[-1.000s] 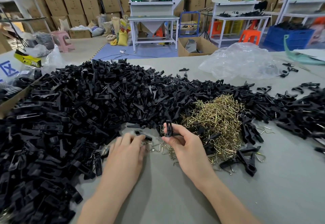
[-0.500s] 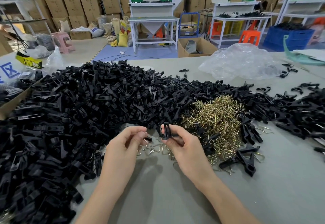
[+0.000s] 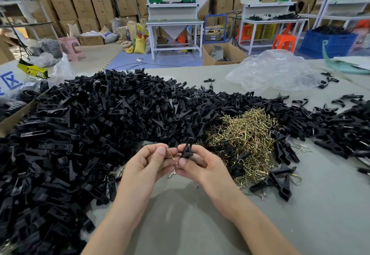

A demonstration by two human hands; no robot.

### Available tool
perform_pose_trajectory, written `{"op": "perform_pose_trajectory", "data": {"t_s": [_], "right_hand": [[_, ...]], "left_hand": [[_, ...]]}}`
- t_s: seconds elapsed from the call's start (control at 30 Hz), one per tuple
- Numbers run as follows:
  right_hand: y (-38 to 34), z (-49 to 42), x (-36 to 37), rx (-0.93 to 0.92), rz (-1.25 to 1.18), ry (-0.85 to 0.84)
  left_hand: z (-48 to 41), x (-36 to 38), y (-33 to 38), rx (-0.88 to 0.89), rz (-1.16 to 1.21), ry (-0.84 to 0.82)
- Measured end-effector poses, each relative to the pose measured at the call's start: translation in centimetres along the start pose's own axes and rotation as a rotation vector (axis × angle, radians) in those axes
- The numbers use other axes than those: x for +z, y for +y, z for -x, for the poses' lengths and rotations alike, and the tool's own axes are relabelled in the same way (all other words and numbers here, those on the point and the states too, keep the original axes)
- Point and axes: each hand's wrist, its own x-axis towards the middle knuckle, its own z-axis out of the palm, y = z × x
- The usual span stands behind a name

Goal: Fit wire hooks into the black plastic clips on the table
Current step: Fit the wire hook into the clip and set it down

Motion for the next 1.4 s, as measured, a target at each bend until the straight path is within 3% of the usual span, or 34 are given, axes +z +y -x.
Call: {"op": "perform_pose_trajectory", "data": {"t_s": [0.53, 0.8, 0.97, 1.13, 1.3, 1.4], "right_hand": [[0.0, -0.3, -0.6, 0.069, -0.083, 0.065], [0.1, -0.5, -0.8, 0.057, -0.13, 0.049], [0.0, -0.5, -1.2, 0.034, -0.049, 0.071], [0.0, -0.2, -1.1, -0.077, 0.28, 0.069], [0.8, -0.2, -1.1, -0.11, 0.493, 0.123], [0.9, -0.1, -1.1, -0.146, 0.573, 0.131]], "left_hand": [[0.4, 1.0, 0.2, 0.079, -0.129, 0.018], [0.9, 1.0, -0.5, 0.295, -0.49, 0.011], [0.4, 0.6, -0.8, 0.315, -0.648, 0.086], [0.1, -0.4, -0.1, 0.247, -0.505, 0.178], [0.2, -0.6, 0.7, 0.085, -0.275, 0.083], [0.4, -0.1, 0.8, 0.038, -0.267, 0.02]]}}
